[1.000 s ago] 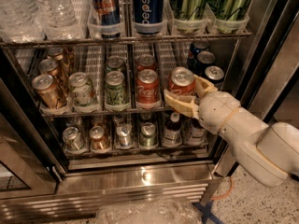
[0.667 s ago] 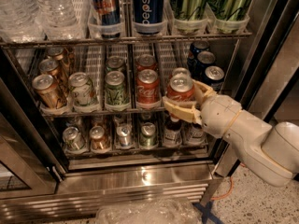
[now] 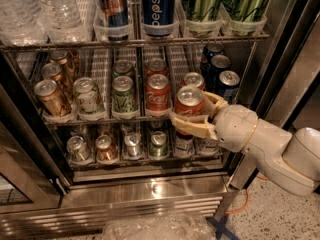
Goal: Pick coke can from middle shelf of fridge
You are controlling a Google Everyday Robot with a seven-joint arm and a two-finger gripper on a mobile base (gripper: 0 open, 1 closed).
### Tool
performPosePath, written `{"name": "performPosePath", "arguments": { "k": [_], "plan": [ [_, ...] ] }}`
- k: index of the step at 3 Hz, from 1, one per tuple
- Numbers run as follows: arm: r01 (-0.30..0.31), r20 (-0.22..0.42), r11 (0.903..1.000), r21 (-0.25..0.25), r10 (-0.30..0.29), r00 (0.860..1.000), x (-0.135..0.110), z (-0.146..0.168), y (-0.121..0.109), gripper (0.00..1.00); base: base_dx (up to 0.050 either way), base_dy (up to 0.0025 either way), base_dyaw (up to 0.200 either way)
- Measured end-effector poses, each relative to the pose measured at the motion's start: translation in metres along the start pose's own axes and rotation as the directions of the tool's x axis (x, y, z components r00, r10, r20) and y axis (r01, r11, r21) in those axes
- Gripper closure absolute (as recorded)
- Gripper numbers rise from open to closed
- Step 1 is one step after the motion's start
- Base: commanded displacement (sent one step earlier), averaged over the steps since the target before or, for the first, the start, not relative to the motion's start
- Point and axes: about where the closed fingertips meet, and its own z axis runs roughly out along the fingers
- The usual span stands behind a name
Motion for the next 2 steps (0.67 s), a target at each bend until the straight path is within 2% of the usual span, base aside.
{"name": "performPosePath", "arguments": {
  "k": [1, 2],
  "plan": [
    [0.001, -0.003, 1.0, 0.004, -0.001, 1.0, 0.001, 0.001, -0.001, 1.0, 0.0, 0.0, 0.0],
    [-0.006, -0.002, 0.9984, -0.056, 0.006, 1.0, 0.0, 0.013, 0.017, 1.0, 0.0, 0.0, 0.0]
  ]
}}
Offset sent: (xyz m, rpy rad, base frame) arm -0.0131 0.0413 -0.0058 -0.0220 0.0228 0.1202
